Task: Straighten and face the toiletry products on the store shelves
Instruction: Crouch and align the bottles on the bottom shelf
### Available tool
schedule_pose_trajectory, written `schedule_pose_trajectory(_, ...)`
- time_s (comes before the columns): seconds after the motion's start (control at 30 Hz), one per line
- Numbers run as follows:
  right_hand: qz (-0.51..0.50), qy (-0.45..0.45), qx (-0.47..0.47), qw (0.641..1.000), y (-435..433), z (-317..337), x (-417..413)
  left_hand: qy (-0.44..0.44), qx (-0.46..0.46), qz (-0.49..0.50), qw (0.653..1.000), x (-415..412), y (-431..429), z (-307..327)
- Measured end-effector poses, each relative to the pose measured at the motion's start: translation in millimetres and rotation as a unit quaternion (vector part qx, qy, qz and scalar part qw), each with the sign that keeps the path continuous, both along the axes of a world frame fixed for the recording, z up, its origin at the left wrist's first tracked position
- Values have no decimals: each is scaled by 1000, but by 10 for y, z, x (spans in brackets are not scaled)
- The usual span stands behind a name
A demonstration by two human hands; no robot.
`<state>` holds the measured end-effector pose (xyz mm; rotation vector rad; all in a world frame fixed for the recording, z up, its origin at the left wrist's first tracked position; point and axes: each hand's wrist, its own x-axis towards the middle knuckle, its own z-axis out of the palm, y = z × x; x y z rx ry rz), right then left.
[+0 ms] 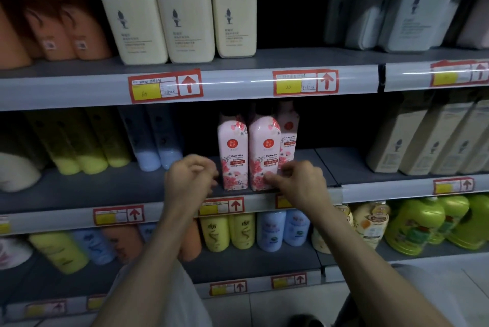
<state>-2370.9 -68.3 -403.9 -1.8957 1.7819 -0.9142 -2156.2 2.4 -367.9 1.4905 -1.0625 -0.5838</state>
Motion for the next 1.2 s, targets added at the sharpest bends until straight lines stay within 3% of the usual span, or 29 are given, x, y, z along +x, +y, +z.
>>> schedule_pose_trajectory(0.07,-21,40,22,999,-97,24,-65,64,-18,-6,998,111,-90,-16)
schedule_pose_trajectory(0.13,2,14,55,998,-223,40,-110,76,39,-77,993,136,-242,-118)
schedule_pose_trajectory(0.23,58,-57,112,990,-366,18,-106,11,98,-204,974,63,-405,-244)
schedule_pose_trajectory(0.3,64,-49,108,991,-429,-32,-108,-33,86,-234,968,-21,-444,-301)
schedule_pose_trajectory(0.47,73,-41,88,993,-400,-47,-116,3,53,-224,973,-98,-515,-342)
schedule_pose_trajectory(0.83,58,-40,59,996,-318,-60,-82,-65,31,-134,988,-149,-562,-459)
schedule_pose_trajectory(1.2,36,-23,73,996,-309,5,-63,-68,34,-123,989,-162,-551,-427)
